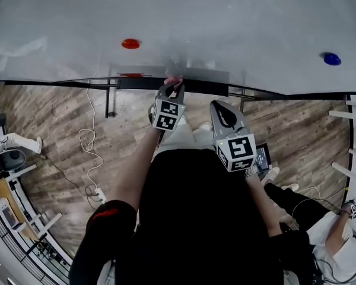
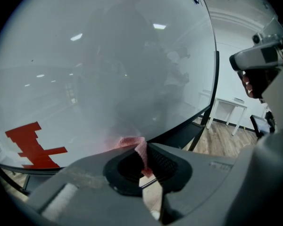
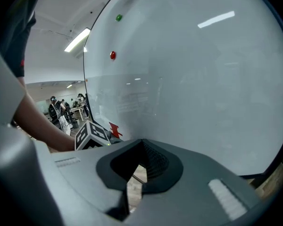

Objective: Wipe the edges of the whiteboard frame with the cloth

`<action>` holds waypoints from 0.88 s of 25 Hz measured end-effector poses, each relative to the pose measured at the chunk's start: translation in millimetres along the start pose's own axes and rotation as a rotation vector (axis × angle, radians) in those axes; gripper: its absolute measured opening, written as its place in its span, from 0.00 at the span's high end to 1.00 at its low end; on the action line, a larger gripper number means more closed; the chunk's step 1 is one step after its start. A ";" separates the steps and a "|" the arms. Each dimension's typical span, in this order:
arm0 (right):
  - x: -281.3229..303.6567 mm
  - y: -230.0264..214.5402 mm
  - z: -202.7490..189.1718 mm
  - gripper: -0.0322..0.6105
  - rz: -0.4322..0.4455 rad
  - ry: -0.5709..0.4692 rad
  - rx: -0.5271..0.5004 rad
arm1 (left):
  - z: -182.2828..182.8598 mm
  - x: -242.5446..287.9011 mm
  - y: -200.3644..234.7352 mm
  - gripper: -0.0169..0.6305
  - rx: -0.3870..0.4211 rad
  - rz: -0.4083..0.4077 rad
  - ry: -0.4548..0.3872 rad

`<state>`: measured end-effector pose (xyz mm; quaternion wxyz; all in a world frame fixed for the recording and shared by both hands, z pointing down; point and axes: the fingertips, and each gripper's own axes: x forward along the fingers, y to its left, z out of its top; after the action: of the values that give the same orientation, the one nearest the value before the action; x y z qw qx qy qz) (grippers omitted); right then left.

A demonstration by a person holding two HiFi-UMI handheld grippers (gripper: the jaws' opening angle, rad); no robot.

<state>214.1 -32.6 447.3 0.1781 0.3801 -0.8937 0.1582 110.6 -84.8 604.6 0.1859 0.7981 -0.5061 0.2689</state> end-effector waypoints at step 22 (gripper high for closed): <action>-1.9 36.9 2.5 0.95 -0.081 -0.026 0.002 | 1.1 -3.0 -9.8 0.95 -0.015 -0.090 0.018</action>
<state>187.7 -8.1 438.8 0.1722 0.4184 -0.8796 0.1469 118.8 -79.2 601.7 0.2082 0.8162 -0.4701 0.2637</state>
